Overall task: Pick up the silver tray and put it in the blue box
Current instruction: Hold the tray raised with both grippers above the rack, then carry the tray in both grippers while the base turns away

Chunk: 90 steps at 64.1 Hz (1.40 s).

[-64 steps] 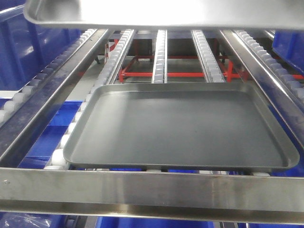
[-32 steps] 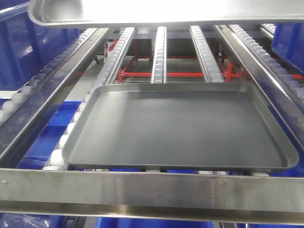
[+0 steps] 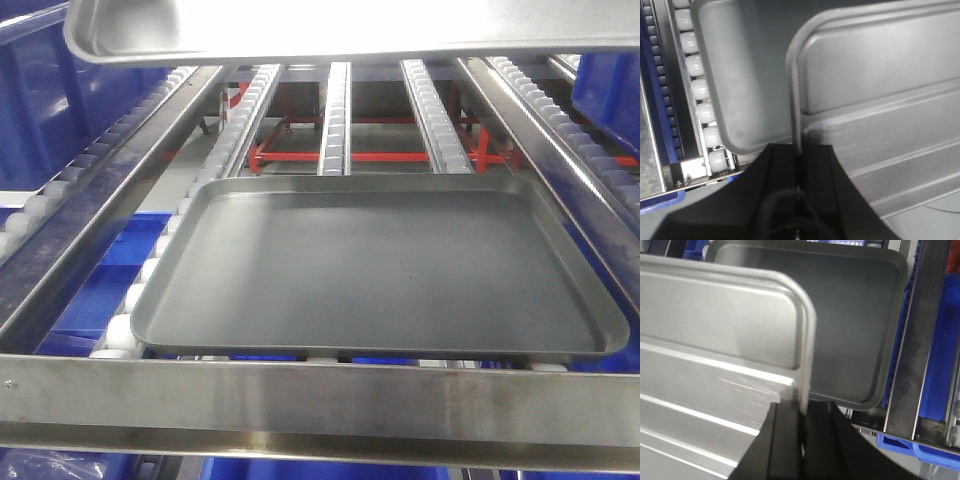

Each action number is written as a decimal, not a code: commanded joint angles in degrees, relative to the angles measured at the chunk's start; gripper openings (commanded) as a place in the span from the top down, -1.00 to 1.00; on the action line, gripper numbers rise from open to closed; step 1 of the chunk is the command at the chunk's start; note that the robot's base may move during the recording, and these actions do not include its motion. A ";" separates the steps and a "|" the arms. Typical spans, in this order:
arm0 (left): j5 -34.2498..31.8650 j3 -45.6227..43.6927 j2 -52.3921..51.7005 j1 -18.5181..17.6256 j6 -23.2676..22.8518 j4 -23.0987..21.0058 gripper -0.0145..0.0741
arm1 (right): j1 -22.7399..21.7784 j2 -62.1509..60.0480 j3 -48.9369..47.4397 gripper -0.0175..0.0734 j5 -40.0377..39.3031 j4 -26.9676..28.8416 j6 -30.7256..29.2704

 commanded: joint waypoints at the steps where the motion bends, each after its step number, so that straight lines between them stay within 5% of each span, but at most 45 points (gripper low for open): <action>1: 0.62 -1.41 -1.07 -0.26 0.98 2.86 0.89 | -0.28 -1.06 -1.70 0.49 -2.13 -3.97 -0.85; 90: 0.62 -1.41 -1.07 -0.26 0.98 2.86 0.89 | -0.28 -1.06 -1.70 0.49 -2.13 -3.97 -0.85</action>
